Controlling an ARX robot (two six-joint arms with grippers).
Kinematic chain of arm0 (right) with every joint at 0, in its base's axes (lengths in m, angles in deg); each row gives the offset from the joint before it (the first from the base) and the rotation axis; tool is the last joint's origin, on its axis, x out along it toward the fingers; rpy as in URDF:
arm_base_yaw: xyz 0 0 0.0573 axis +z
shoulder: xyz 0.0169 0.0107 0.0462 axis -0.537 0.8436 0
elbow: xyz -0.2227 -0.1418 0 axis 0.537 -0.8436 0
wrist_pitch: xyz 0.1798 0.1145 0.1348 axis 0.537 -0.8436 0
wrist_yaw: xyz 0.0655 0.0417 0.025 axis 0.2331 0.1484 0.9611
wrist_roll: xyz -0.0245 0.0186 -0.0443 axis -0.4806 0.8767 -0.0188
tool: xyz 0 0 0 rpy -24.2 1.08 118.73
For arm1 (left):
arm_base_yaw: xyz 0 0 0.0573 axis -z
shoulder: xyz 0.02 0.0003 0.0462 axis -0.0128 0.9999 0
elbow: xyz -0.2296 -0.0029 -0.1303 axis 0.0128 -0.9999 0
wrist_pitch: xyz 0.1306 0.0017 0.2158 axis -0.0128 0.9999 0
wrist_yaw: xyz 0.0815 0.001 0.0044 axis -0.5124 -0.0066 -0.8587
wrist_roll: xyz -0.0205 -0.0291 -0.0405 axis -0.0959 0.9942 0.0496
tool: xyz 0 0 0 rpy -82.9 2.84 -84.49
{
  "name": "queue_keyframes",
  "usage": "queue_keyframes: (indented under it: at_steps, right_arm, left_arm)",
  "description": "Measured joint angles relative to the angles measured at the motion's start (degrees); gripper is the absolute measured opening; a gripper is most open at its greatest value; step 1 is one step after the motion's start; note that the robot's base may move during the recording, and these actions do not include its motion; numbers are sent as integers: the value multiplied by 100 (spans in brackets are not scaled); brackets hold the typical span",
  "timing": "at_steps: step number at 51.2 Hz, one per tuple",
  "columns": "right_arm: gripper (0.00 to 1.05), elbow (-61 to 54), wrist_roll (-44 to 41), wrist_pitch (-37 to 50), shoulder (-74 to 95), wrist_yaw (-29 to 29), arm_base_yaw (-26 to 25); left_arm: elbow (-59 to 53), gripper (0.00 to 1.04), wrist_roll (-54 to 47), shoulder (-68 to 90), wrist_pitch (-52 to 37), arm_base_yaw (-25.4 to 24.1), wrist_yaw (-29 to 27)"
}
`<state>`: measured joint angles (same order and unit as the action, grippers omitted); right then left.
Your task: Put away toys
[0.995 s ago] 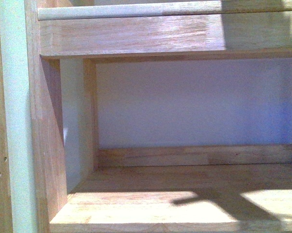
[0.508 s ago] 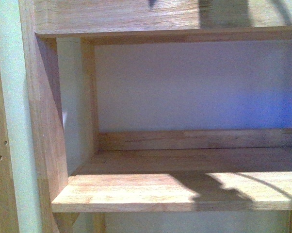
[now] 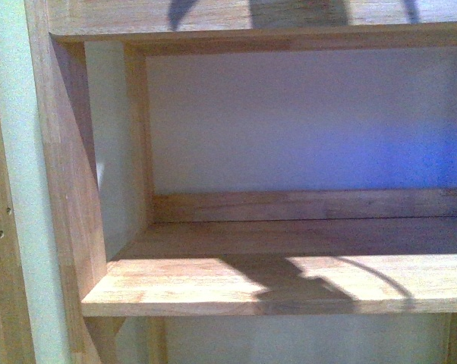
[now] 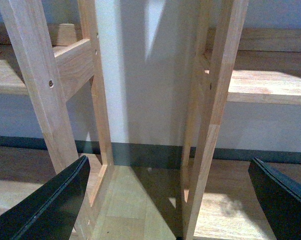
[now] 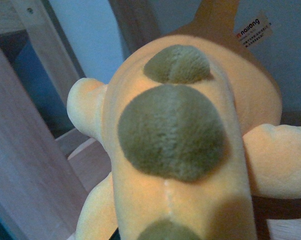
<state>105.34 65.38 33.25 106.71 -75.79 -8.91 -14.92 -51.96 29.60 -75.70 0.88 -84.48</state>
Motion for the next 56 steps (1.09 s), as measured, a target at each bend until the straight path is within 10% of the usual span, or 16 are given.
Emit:
queue_keyframes:
  at_steps: [56]
  right_arm:
    - [16,2258,310,-638,1532,433,131]
  left_arm:
    - [0,99,0,0,0,0,0]
